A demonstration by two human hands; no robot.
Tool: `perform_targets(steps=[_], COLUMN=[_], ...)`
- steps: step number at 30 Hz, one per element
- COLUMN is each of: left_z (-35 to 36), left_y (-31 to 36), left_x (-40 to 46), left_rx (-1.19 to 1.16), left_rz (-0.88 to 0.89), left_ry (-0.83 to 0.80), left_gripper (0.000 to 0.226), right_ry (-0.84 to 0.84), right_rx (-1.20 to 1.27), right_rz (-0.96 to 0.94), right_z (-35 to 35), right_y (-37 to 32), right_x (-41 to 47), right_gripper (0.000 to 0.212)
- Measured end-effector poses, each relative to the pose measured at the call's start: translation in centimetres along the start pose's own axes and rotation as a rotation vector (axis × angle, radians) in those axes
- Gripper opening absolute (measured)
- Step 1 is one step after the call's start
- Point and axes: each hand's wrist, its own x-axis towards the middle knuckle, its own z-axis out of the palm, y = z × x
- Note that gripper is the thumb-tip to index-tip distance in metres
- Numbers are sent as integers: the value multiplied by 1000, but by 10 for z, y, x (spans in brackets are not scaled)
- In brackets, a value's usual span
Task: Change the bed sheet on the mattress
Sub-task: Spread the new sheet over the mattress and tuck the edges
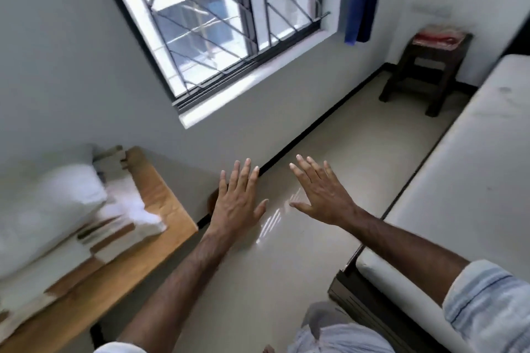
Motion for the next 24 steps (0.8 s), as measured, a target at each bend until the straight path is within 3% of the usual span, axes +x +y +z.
perform_targets(steps=[4,11,24], left_z=[13,52,38], left_y=[-19,-1,127], left_x=[93,281,658], left_rx=[-45,-58,-101], left_rz=[176,373,650], left_ry=[38,25,86], left_gripper=[80,80,81], right_ry=[9,20,79], right_rx=[-4,-7,-88], right_rz=[172,385,635], right_z=[11,29,-29], right_y=[40,168,476], right_x=[45,139,268], right_gripper=[91,94,94])
